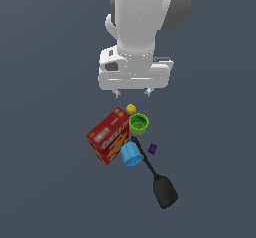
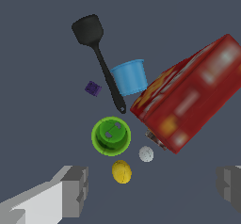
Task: Pick up a designated object from a clutter of objects.
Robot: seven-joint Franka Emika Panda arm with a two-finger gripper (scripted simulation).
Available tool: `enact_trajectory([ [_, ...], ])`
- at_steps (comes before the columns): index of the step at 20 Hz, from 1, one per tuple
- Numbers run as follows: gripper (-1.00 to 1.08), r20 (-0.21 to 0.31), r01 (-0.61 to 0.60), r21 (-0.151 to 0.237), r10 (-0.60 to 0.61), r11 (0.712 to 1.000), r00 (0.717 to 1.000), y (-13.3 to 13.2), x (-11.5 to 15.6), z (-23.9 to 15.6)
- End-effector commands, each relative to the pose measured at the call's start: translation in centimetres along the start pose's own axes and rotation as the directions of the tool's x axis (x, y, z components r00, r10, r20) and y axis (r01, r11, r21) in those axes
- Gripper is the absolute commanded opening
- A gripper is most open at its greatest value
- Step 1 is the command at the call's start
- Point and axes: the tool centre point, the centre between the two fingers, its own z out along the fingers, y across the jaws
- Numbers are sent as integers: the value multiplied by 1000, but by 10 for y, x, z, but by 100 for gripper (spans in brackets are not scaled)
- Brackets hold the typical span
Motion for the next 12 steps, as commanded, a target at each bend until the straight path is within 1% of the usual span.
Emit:
enact_trajectory([
  [1, 100, 0, 0, 0, 0, 1000, 1000, 0, 0, 0],
  [12, 100, -21, 10, -12, -10, 1000, 1000, 3, 9, -6],
])
